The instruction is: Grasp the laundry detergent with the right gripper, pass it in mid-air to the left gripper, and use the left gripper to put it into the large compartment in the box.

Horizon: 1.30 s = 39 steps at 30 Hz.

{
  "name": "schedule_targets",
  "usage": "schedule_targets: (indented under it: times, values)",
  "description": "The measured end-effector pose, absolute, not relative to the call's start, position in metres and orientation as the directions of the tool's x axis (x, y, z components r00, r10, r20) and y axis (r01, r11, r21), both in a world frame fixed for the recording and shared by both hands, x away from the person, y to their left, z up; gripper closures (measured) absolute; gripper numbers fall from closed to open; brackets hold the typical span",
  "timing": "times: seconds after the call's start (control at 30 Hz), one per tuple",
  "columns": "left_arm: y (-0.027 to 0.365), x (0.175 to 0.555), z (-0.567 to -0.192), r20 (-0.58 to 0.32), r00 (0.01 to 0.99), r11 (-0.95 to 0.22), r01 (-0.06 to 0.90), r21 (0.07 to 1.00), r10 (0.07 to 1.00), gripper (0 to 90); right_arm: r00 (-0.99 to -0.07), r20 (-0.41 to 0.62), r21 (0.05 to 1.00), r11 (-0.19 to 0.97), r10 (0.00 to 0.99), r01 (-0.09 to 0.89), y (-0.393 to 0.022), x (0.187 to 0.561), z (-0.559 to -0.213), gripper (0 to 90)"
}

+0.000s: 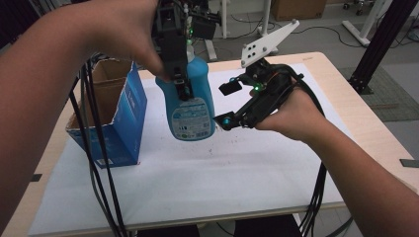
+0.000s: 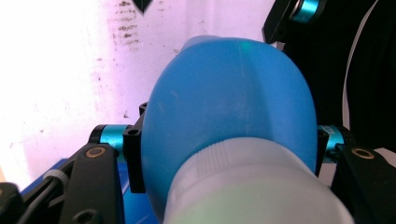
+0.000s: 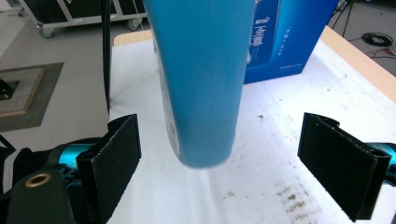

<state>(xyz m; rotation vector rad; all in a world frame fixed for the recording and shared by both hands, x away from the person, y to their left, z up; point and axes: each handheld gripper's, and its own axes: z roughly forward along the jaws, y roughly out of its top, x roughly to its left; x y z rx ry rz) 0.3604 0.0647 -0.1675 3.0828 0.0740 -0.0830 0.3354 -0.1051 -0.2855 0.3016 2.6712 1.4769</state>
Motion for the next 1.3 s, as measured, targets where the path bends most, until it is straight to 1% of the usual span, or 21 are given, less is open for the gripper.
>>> schedule_targets:
  times: [0.03, 0.07, 0.1, 0.23, 0.3, 0.37, 0.53, 0.7, 0.77, 0.93, 1.0, 1.07, 1.3]
  values:
    - [0.066, 0.361, -0.166, -0.058, 0.997, -0.996, 0.058, 0.06, 0.055, 38.3, -0.977, 0.029, 0.844, 0.519, 0.211, 0.137, -0.106, 0.335, -0.284, 8.9]
    - [0.07, 0.363, -0.163, -0.066, 0.995, -0.994, 0.083, 0.065, 0.078, 38.3, -0.974, 0.017, 0.844, 0.519, 0.225, 0.135, -0.107, 0.335, -0.283, 3.4]
    - [0.071, 0.364, -0.162, -0.067, 0.994, -0.994, 0.09, 0.066, 0.086, 38.3, -0.971, 0.002, 0.838, 0.53, 0.24, 0.132, -0.108, 0.336, -0.282, 2.9]
    - [0.081, 0.367, -0.154, -0.051, 0.99, -0.989, 0.136, 0.057, 0.134, 38.3, -0.969, -0.007, 0.821, 0.554, 0.247, 0.136, -0.113, 0.337, -0.279, 2.6]
    - [0.086, 0.368, -0.151, -0.044, 0.987, -0.986, 0.158, 0.054, 0.156, 38.3, -0.966, -0.013, 0.808, 0.572, 0.259, 0.143, -0.115, 0.337, -0.278, 0.6]
    - [0.093, 0.37, -0.145, -0.044, 0.98, -0.979, 0.195, 0.054, 0.193, 38.3, -0.964, -0.022, 0.794, 0.59, 0.263, 0.143, -0.118, 0.338, -0.278, 0.5]
    - [0.113, 0.372, -0.129, -0.053, 0.95, -0.948, 0.311, 0.066, 0.308, 38.2, -0.963, -0.053, 0.759, 0.637, 0.265, 0.134, -0.125, 0.338, -0.274, 0.5]
    - [0.136, 0.374, -0.113, -0.065, 0.889, -0.885, 0.457, 0.087, 0.453, 38.2, -0.957, -0.079, 0.732, 0.668, 0.28, 0.135, -0.134, 0.338, -0.268, 0.5]
    - [0.144, 0.375, -0.108, -0.062, 0.868, -0.863, 0.497, 0.087, 0.493, 38.2, -0.955, -0.083, 0.724, 0.676, 0.285, 0.139, -0.138, 0.338, -0.266, 0.5]
    - [0.169, 0.38, -0.099, -0.043, 0.774, -0.768, 0.632, 0.102, 0.632, 38.2, -0.951, -0.084, 0.711, 0.687, 0.298, 0.153, -0.146, 0.337, -0.266, 0.6]
    - [0.179, 0.383, -0.098, -0.041, 0.721, -0.715, 0.692, 0.1, 0.692, 38.1, -0.95, -0.086, 0.708, 0.689, 0.301, 0.155, -0.148, 0.337, -0.266, 0.6]
    - [0.19, 0.385, -0.097, -0.04, 0.648, -0.642, 0.759, 0.107, 0.76, 38.2, -0.948, -0.085, 0.706, 0.69, 0.306, 0.16, -0.149, 0.336, -0.267, 0.6]
    - [0.216, 0.392, -0.099, -0.018, 0.47, -0.467, 0.88, 0.082, 0.882, 38.2, -0.949, -0.083, 0.704, 0.692, 0.304, 0.16, -0.147, 0.336, -0.271, 0.6]
